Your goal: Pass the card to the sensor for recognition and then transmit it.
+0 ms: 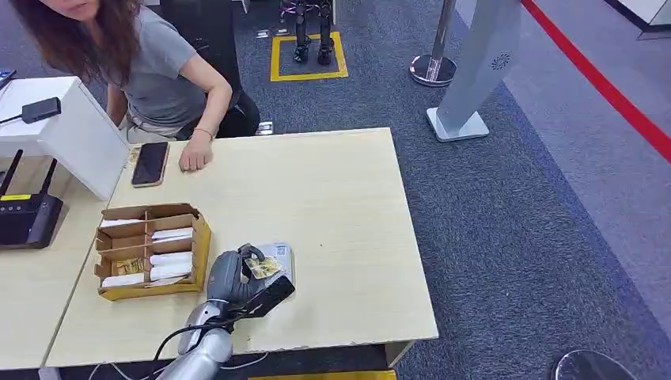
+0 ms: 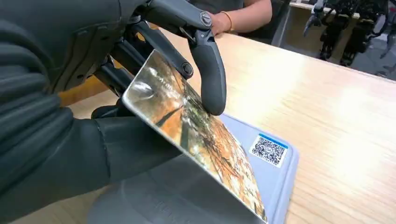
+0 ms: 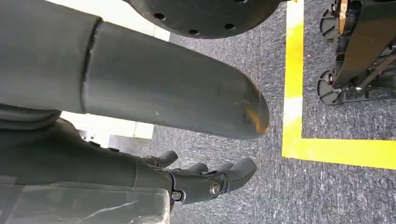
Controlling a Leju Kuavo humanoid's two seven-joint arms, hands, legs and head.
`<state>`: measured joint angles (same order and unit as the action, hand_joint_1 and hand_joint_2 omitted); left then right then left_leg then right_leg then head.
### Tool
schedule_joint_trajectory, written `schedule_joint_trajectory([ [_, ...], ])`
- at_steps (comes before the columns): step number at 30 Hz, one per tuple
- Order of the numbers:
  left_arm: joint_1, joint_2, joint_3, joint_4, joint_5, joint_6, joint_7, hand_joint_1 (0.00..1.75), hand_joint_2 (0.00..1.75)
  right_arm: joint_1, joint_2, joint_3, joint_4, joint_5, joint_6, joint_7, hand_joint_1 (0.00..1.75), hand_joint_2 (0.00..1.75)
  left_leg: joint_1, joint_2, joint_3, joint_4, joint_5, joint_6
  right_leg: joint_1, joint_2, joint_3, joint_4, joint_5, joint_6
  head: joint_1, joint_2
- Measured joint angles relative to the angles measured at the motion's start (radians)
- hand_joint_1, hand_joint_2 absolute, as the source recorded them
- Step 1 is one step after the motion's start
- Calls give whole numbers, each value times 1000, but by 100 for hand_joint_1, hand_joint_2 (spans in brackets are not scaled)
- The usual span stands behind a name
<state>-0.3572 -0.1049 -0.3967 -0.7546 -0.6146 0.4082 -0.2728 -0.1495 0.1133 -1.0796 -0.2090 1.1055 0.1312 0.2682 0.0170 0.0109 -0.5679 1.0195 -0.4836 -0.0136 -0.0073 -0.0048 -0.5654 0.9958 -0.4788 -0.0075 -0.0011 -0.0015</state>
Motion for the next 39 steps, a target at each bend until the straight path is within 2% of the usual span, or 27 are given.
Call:
schedule_joint_trajectory([
  [28,-27,0,0,25,2,-39,16,175,175,-2,0,4,0,-1,0,2,0,0,0,0,0,0,0,0,0,0,0,0,0,0,0,0],
  [34,-28,1,0,22,0,39,-16,175,175,-2,-1,4,0,-2,-1,0,0,0,0,0,0,0,0,0,0,0,0,0,0,0,0,0],
  [37,-16,10,0,-44,-51,139,-31,175,175,-1,-1,4,0,-2,-3,-3,0,0,0,0,0,0,0,0,0,0,0,0,0,0,0,0],
  [39,-10,26,0,-116,-123,206,-18,175,175,0,-1,4,0,1,-3,-5,0,0,0,0,0,0,0,0,0,0,0,0,0,0,0,0],
])
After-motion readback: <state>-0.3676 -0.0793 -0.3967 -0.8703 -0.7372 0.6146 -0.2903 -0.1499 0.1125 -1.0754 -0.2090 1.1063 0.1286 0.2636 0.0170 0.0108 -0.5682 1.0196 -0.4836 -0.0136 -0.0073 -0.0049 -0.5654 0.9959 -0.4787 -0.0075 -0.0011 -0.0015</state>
